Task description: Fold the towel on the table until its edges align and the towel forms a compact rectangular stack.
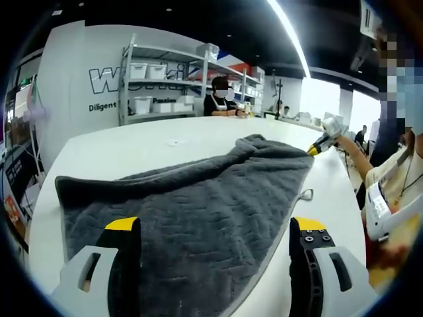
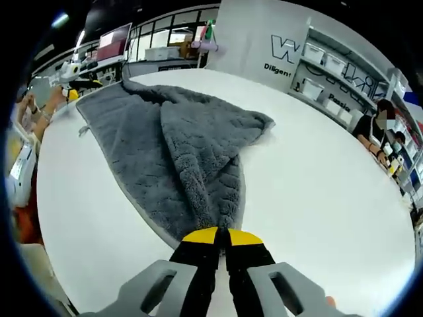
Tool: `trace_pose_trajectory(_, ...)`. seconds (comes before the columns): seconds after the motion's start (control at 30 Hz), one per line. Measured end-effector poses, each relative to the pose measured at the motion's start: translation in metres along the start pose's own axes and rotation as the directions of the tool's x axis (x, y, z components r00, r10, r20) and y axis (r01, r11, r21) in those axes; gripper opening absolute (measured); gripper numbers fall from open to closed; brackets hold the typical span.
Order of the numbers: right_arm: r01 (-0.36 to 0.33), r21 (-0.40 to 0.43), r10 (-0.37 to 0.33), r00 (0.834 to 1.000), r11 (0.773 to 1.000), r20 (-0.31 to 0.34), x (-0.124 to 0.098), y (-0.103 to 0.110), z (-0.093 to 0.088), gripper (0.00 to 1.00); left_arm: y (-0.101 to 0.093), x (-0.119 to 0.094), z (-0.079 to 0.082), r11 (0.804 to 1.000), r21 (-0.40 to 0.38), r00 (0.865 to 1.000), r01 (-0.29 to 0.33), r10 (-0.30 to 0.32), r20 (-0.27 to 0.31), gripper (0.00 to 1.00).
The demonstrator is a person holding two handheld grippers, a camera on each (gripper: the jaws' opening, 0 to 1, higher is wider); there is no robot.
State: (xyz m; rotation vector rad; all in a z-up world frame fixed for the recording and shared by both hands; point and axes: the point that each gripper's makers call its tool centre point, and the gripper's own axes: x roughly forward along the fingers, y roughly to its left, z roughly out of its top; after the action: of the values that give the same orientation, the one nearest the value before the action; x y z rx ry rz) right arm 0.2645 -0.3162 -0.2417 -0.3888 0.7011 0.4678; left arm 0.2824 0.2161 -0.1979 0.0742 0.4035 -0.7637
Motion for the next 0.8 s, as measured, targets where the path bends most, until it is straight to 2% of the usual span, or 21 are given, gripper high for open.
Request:
trace_pose_trajectory(0.4,0.122,-0.015,-0.122,0.992,0.992,-0.041,0.000,-0.038,-0.010,0.00,0.001,-0.001,0.000,1.000,-0.007,1.000,-0.005,0.005,0.004,0.91)
trace_pose_trajectory(0.6,0.148,-0.014,-0.148,0.988,0.989,-0.037,0.000,-0.044,-0.010,0.04,0.002,-0.001,0.000,1.000,-0.010,1.000,-0.006,0.006,0.004,0.90)
trace_pose_trajectory(0.67,0.142,-0.014,-0.142,0.990,0.990,-0.024,-0.002,-0.043,-0.009,0.09,0.002,-0.001,0.000,1.000,-0.012,1.000,-0.008,0.008,0.006,0.90)
trace_pose_trajectory(0.73,0.158,0.001,-0.158,0.987,0.987,-0.004,-0.007,-0.047,-0.004,0.21,0.002,-0.001,0.000,1.000,-0.012,1.000,-0.008,0.008,0.006,0.90)
trace_pose_trajectory(0.8,0.171,0.010,-0.171,0.985,0.985,0.015,-0.013,-0.050,0.001,0.28,0.003,-0.002,0.002,1.000,-0.014,1.000,-0.012,0.013,0.011,0.90)
